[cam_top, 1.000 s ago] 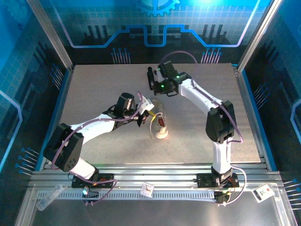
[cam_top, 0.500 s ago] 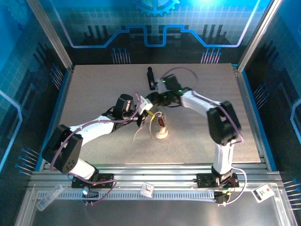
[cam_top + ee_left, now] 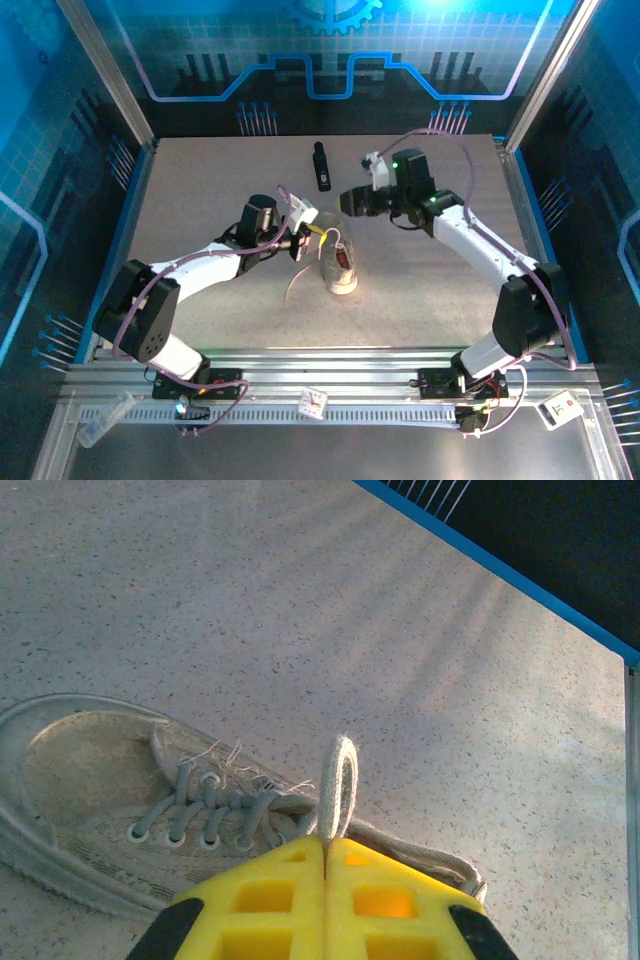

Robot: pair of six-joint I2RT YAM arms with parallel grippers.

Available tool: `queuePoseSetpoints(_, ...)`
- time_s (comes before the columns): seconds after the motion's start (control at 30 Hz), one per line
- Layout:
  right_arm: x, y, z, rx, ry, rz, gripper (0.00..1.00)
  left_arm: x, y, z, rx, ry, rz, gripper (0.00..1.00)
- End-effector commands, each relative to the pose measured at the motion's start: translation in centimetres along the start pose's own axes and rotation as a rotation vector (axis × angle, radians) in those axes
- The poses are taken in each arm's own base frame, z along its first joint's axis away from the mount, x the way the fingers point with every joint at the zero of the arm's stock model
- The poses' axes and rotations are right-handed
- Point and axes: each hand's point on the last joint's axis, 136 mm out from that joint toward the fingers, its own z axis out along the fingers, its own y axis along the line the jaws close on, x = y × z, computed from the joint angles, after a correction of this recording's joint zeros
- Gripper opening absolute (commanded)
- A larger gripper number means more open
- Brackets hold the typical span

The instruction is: Tie the shoes

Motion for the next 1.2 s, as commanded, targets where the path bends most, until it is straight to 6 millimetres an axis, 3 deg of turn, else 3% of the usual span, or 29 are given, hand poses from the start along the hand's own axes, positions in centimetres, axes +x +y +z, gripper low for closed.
queuePoseSetpoints(0.0,2.8,1.7,1.6,-0.036,0.071,-0.032,0.58,-1.3,-0.5,0.2,0.047,-0.034,0.002,0.0)
queuePoseSetpoints(0.4,5.0,-1.0,2.4,0.069,0.126,0.037,0.56,-1.6,-1.0,-0.2,0.062,-0.045,0.005,0.0)
queuePoseSetpoints(0.9,6.7,-1.2,4.3,-0.009,0.142,0.084,0.53,-1.8,-1.0,-0.4,0.067,-0.059,-0.005,0.0)
queuePoseSetpoints(1.03,6.5,-1.3,4.8,-0.017,0.135,0.073,0.46,-1.6,-1.1,-0.4,0.07,-0.056,-0.012,0.0)
queuePoseSetpoints(1.17,5.7,-1.0,4.7,-0.029,0.094,0.067,0.2,-0.9,-0.9,-0.3,0.063,-0.041,-0.025,0.0)
